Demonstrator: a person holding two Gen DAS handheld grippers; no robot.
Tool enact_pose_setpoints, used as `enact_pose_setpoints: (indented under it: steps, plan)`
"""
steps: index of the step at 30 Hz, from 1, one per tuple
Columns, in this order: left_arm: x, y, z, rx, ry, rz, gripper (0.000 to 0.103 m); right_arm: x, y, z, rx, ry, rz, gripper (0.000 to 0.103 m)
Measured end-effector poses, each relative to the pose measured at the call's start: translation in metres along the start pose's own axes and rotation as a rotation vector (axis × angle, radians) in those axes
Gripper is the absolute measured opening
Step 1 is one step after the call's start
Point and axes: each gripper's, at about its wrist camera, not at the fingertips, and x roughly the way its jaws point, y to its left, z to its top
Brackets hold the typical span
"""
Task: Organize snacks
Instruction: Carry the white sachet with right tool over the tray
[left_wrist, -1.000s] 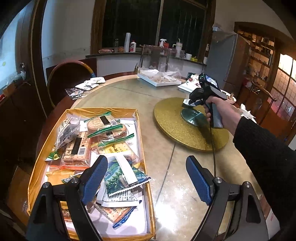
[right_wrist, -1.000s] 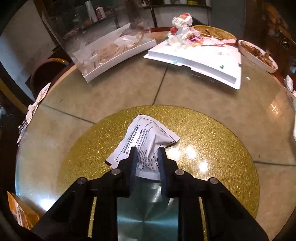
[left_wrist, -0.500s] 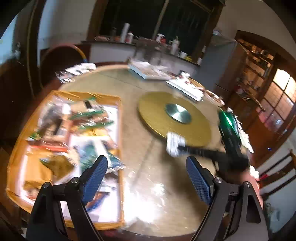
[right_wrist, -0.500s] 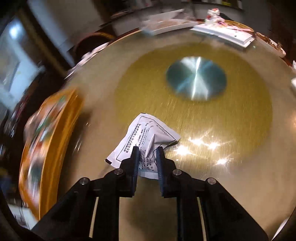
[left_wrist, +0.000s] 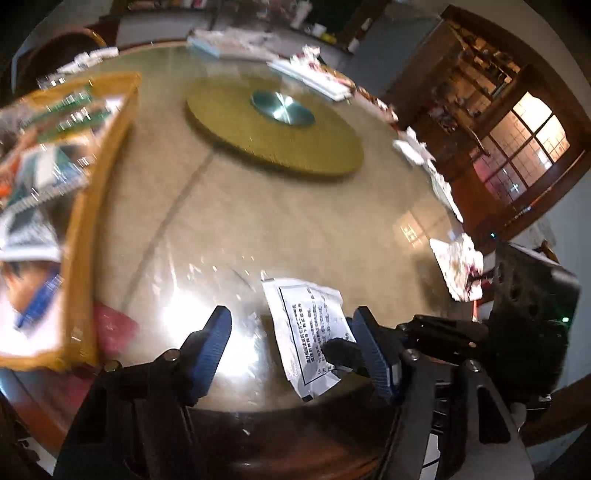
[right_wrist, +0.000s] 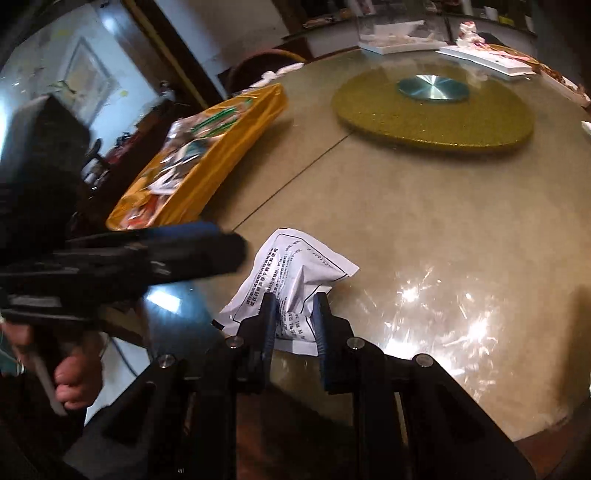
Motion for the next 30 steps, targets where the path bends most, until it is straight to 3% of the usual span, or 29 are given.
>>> enact_pose_setpoints:
  steps: [2,4,8,10,14,21,30]
  plan:
    - [0.006,0.0,-0.004,-0.009,0.03,-0.013,0.053,0.0,0.0,-0.003,-0.018,-0.01,0.014,0.022]
    - [0.006,-0.005,-0.009,0.009,0.025,-0.021,0.051,-0.002,-0.003,-0.005,-0.009,-0.017,0.033,0.022]
    - [0.009,-0.004,-0.009,-0.01,0.037,-0.06,0.036,-0.005,-0.007,-0.01,0.005,-0.025,0.064,0.022]
    - [0.008,-0.004,-0.011,-0.025,0.035,-0.07,0.031,-0.005,-0.006,-0.01,0.001,-0.028,0.062,0.022]
    - [0.005,-0.006,-0.013,-0.011,0.013,-0.045,0.011,-0.005,0.0,-0.01,0.0,-0.036,0.024,0.022]
    - [-0.023,0.0,-0.014,-0.014,-0.064,-0.026,0.008,-0.008,0.027,-0.002,-0.049,-0.075,0.006,0.014]
    - [-0.092,0.049,0.006,-0.109,-0.229,-0.007,0.009,0.004,0.094,0.055,-0.198,-0.118,0.057,0.013]
